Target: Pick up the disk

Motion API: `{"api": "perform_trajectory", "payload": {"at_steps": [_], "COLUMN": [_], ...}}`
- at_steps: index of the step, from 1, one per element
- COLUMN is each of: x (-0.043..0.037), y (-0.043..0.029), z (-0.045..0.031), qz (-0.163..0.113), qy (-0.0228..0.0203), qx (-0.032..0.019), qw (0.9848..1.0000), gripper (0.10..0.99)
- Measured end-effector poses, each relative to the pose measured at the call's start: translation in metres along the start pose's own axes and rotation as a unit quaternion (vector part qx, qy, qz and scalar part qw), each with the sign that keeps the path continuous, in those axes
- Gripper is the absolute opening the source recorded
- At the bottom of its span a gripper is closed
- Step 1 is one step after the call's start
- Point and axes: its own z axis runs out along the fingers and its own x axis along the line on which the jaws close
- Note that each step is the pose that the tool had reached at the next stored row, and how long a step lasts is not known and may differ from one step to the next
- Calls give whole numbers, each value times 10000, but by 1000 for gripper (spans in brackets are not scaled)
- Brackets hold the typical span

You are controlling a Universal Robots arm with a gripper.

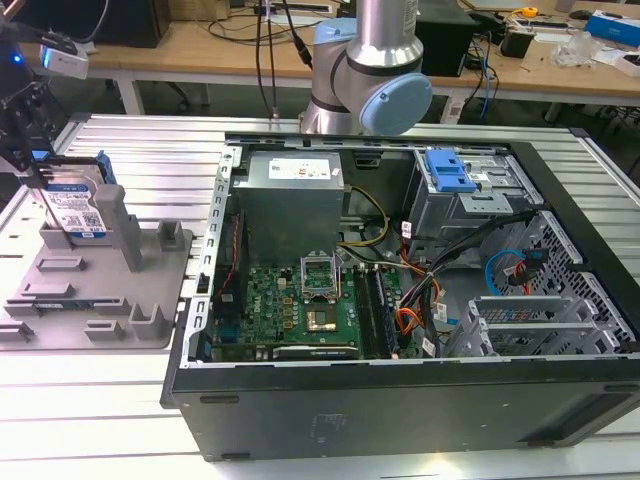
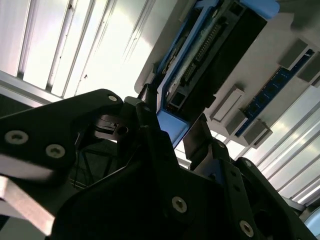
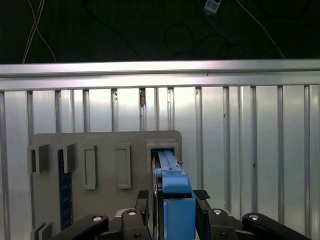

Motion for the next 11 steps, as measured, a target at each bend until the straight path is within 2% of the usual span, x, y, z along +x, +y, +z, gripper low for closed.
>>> {"api": "perform_trajectory", "payload": {"at_steps": [3,4,11], "x": [0,0,0], "y": [0,0,0], "z": [5,7,11], "qz": [0,0,0], "qy": [0,0,0], "qx": [0,-1,0], "qw": [10000,10000,10000], "gripper": [471,388,369]}}
